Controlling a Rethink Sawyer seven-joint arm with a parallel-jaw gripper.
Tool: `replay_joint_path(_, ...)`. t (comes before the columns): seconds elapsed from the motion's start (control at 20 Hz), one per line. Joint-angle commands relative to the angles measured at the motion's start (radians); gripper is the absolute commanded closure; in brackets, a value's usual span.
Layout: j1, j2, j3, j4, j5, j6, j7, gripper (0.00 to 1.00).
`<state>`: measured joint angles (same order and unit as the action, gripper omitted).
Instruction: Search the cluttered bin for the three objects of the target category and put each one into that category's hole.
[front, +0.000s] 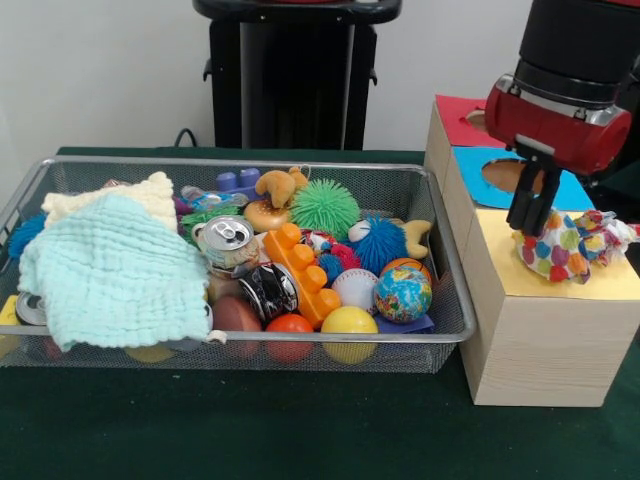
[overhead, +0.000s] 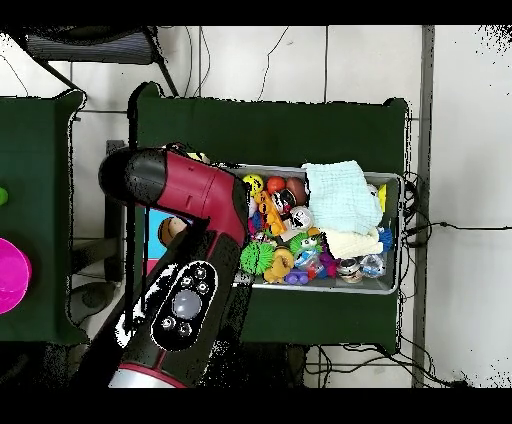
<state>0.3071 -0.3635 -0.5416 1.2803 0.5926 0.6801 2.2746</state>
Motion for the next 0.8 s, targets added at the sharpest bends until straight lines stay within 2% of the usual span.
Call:
replay_joint_path(0.05, -0.067, -0.036, 0.113, -0.059, -0.177, 0.231, -0.158, 1.0)
replay_joint_path(0.2, -0.088, -0.011, 0.145, -0.081, -0.176, 0.19, -0.133, 1.0)
replay_joint_path(0.35, -0.106, 0.02, 0.168, -0.135, -0.195, 0.201, -0.113, 1.0)
replay_joint_path(0.8, -0.105, 0.02, 0.206, -0.13, -0.221, 0.165, -0.04, 1.0)
